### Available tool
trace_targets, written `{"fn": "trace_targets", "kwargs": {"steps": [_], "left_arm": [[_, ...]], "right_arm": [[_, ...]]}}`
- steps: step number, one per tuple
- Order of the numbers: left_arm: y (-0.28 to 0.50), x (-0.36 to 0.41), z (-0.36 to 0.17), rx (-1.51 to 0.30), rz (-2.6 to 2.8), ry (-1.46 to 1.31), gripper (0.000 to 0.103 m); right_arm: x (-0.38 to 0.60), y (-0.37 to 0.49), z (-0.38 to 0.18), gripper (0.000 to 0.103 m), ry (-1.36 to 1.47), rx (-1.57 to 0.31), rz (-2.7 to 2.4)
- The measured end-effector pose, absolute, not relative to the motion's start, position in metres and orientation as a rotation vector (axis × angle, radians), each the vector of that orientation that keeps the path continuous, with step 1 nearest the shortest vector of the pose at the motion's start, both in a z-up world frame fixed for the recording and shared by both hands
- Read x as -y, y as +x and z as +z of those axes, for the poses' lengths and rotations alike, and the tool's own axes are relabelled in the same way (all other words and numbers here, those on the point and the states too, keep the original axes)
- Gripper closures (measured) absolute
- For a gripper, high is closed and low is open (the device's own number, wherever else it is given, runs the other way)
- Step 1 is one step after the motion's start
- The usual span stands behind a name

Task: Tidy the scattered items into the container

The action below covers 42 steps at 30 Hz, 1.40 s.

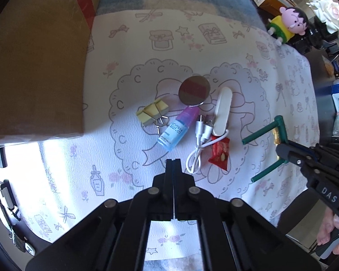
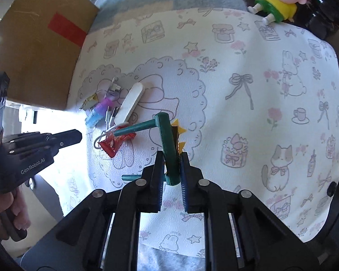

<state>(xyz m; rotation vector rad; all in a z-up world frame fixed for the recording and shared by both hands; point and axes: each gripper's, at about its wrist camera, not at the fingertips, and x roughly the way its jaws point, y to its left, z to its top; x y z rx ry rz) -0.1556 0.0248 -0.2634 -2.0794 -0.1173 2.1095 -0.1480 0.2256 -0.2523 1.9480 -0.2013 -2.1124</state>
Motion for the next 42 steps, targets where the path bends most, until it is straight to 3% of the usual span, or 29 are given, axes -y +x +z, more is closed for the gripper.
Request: {"fn": "trace_targets", "kwargs": {"steps": [12,14,21,24,27,32,33,34,35,42], "left_arm": [[-0.141,-0.036,-0.258,0.140,2.094,-2.070,0.103],[-0.139,-0.035,-0.257,0.142,2.091,-2.069,0.103],[-0.142,-0.043,-0.258,0.136,2.087,-2.061,0.103],[-0.142,-0.044,-0.258,0.135,2.085,-2.060,0.103],[-0.143,-0.044,-0.258,0.139,2.086,-2.064,0.103],[-0.142,-0.042,-0.259,0.142,2.085,-2.071,0.103],[-0.142,-0.041,-0.259,0.142,2.085,-2.073,0.103],[-0.143,-0.041,-0.259,0.143,2.085,-2.074,0.103],[-0.143,-0.040,-0.259,0.145,2.086,-2.074,0.103],[-0.146,-0.041,-0.253,0.156,2.097,-2.056,0.103]], "right_arm": [[-0.219,-0.139,-0.251,0.087,1.977,0.208,-2.073],[-0.218,-0.137,-0.253,0.099,1.983,0.191,-2.068],[-0.217,-0.137,-0.254,0.102,1.962,0.161,-2.082],[-0.215,-0.139,-0.258,0.098,1.972,0.119,-2.071],[-0.212,-0.141,-0.263,0.082,1.980,0.078,-2.058],[-0.201,-0.146,-0.274,0.081,2.008,-0.018,-2.042],[-0.200,-0.147,-0.277,0.082,2.015,-0.020,-2.039],[-0.199,-0.148,-0.278,0.092,2.021,-0.016,-2.036],[-0.198,-0.149,-0.280,0.094,2.026,-0.012,-2.033],[-0.201,-0.151,-0.262,0.095,1.956,0.058,-2.065]]}}
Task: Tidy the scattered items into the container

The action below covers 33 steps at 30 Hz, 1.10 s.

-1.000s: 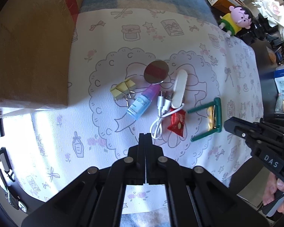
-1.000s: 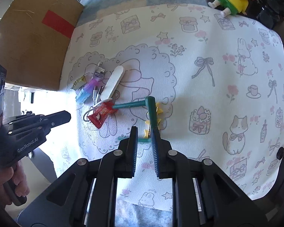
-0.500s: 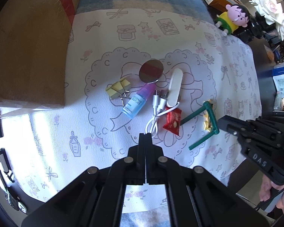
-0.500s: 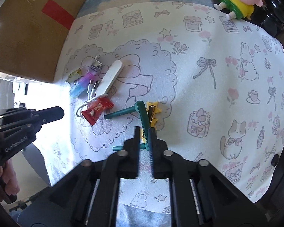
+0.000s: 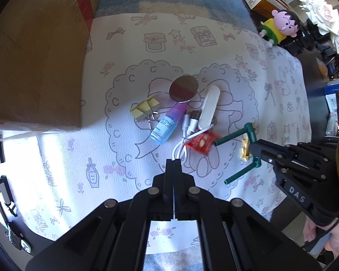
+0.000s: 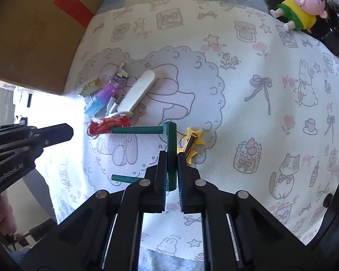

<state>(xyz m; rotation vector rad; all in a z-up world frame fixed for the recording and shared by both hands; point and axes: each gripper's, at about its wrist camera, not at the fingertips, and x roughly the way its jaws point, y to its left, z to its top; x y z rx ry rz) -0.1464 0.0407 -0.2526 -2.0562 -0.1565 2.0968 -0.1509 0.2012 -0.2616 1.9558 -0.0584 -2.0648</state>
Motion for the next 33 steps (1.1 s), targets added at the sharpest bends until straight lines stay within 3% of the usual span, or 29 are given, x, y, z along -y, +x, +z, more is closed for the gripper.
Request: {"fn": "trace_targets", "kwargs": {"steps": [16,33], "left_arm": [[-0.151,-0.052,-0.213,0.165,2.156,-1.954,0.103],[-0.160,-0.064,-0.128,0.114,2.324,-1.722,0.103]], "right_arm": [[-0.208,-0.167,-0.200,0.095,1.823,0.114,-2.194],[-0.206,-0.177,-0.129,0.095,1.667,0.096,-2.323]]}}
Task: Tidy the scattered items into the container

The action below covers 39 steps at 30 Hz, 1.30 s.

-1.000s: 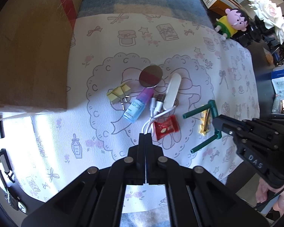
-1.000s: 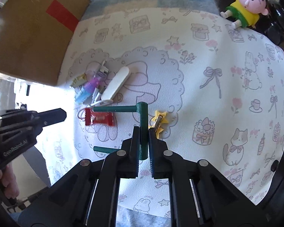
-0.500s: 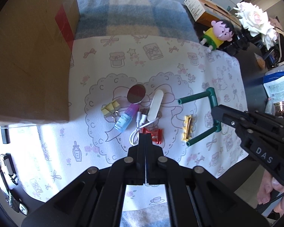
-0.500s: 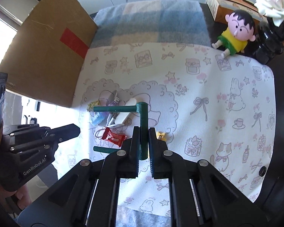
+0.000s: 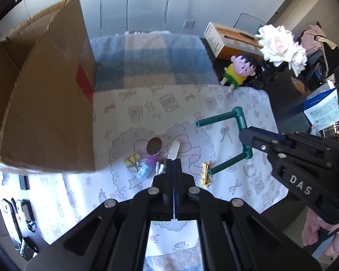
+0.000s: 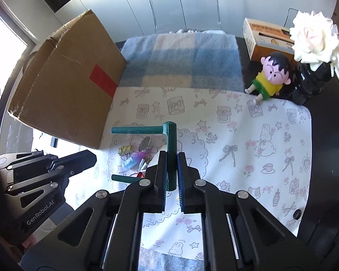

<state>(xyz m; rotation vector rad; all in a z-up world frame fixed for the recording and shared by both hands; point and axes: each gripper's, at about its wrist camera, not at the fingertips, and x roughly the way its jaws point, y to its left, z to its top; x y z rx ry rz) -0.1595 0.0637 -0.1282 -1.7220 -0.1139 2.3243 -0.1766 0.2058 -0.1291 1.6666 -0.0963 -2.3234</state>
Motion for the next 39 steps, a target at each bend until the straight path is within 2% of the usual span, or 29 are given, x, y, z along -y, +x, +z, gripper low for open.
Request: {"fn": "trace_targets", "kwargs": {"steps": [28,34,39], "left_arm": [[-0.180,-0.029,-0.018,0.177,2.543,-1.436,0.103],[-0.179,-0.022,-0.021,0.192,2.536,-1.460,0.103],[-0.170,-0.031,-0.044,0.179,2.485,-1.522,0.103]], "right_arm": [[-0.171,-0.197,-0.013,0.094,1.404,0.015,-2.425],[-0.157,-0.202,-0.009,0.094,1.391,-0.009,-2.416],[-0.164,-0.197,-0.031,0.094,1.458,0.018,-2.395]]}}
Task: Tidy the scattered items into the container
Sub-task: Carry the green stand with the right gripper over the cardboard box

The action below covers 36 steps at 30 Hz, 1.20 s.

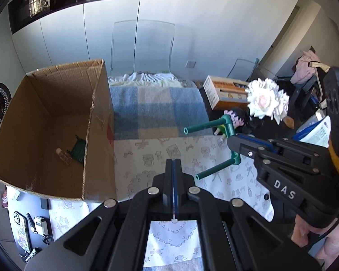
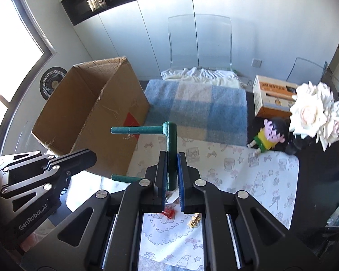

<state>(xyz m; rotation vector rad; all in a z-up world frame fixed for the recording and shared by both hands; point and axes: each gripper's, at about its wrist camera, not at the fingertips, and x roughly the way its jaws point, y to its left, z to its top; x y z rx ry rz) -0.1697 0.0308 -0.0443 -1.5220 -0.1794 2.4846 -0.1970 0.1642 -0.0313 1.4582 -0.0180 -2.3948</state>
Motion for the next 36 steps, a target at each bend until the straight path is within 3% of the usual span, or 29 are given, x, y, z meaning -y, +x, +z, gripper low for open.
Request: {"fn": "trace_targets", "kwargs": {"steps": [4,11,21,36], "left_arm": [[-0.167,-0.031,-0.053,0.204,2.460,-1.553,0.103],[-0.177,-0.020,-0.021,0.190,2.530,-1.477,0.103],[-0.185,0.046,0.005,0.278,2.671,-1.454,0.103],[-0.180,0.146,-0.025,0.442,2.749,-1.590,0.103]], "right_arm": [[-0.170,-0.194,-0.041,0.094,1.482,0.043,-2.385],[-0.153,-0.209,-0.020,0.094,1.406,0.034,-2.382],[-0.086,-0.232,0.011,0.094,1.301,-0.037,-2.318],[0.032,-0.235,-0.012,0.094,1.330,-0.160,-2.144]]}}
